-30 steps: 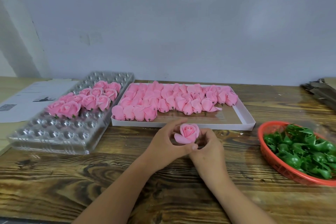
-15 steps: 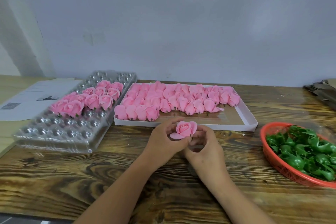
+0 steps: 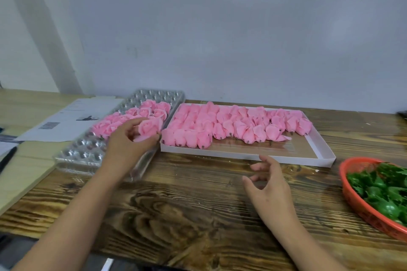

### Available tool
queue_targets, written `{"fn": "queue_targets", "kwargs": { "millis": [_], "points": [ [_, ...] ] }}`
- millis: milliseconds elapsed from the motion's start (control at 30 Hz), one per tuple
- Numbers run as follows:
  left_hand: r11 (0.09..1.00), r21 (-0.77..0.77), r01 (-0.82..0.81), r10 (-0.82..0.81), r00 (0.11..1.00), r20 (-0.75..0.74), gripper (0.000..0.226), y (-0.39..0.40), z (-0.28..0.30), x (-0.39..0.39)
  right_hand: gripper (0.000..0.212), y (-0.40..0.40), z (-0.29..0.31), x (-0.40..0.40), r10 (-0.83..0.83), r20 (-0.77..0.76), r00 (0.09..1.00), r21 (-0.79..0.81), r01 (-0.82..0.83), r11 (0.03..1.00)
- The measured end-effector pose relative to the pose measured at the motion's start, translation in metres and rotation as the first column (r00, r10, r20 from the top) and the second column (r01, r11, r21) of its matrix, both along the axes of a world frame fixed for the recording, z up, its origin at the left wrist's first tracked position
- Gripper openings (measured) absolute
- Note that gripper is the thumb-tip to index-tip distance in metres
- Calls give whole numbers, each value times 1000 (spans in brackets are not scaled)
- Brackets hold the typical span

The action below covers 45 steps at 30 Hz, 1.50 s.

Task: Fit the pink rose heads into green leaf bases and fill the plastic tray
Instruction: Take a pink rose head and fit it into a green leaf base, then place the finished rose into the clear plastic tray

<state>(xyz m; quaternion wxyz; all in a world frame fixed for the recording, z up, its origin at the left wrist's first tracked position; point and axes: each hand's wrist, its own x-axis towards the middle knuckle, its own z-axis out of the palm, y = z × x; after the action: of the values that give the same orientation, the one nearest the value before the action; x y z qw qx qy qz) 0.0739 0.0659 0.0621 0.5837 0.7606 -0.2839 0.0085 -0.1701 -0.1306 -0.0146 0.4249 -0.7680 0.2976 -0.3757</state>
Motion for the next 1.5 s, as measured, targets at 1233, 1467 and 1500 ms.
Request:
{"fn": "queue_targets", "kwargs": {
  "millis": [1233,1467,1500],
  "points": [
    [861,458,-220,162,973,162,54,11,-21,104,51,2,3,-1,-10,-30,999,47,11,999],
    [842,473,-259,176,961,212,50,13,-19,96,50,4,4,-1,-13,-28,1000,48,15,999],
    [836,480,-265,178,959,220,50,13,-18,95,50,4,5,-1,-13,-27,1000,48,14,999]
  ]
}}
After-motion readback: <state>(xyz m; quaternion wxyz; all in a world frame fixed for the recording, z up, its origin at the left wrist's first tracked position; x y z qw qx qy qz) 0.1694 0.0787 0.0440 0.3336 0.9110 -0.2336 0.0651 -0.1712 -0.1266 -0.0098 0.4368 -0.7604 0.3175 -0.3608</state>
